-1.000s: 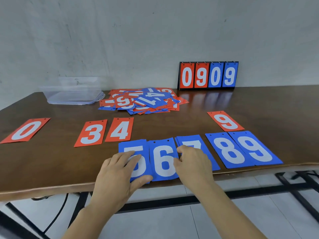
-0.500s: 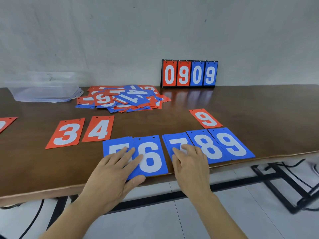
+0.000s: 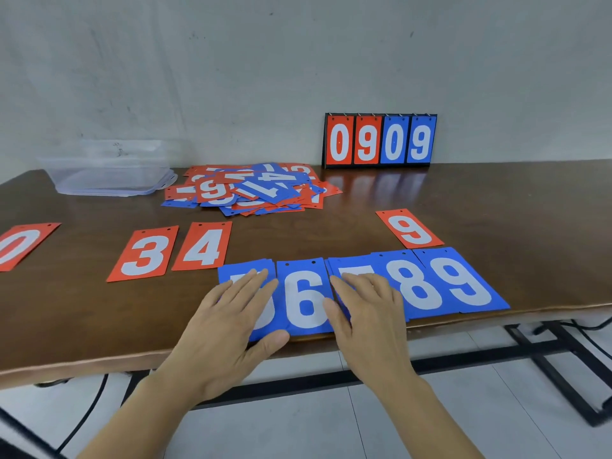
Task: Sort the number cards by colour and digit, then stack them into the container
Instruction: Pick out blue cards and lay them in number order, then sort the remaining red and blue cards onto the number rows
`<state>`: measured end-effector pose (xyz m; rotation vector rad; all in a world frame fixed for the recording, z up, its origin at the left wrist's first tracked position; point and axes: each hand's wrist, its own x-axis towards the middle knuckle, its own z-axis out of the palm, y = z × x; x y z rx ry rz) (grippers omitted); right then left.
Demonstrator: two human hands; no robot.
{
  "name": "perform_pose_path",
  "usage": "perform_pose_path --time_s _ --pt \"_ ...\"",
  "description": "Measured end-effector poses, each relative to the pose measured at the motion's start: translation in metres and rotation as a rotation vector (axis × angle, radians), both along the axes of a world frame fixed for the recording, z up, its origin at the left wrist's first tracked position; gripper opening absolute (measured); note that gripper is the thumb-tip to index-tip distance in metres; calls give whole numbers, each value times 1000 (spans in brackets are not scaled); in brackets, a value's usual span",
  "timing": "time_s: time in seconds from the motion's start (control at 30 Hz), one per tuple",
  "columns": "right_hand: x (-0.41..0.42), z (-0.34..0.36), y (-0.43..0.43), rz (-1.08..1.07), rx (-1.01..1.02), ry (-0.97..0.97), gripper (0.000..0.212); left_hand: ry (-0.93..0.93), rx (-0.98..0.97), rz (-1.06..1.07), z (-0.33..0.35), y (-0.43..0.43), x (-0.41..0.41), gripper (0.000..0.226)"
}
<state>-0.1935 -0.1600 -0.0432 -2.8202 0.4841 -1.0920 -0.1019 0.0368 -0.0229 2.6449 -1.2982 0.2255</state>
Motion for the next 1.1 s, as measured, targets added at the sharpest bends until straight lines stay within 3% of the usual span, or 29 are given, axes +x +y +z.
perform_pose_path --time_s 0.3,0.83,0.93,1.0,1.1 --pt "3 -6 11 154 7 61 34 135 6 -21 -2 14 9 101" --pt "3 -3 8 178 35 115 37 240 -90 14 0 22 7 76" --pt "12 7 13 227 48 86 34 239 -262 140 7 26 12 85" --pt "22 19 22 293 49 104 31 201 -251 245 12 27 14 95" --pt "41 40 40 388 74 298 53 233 -254 251 10 27 13 99"
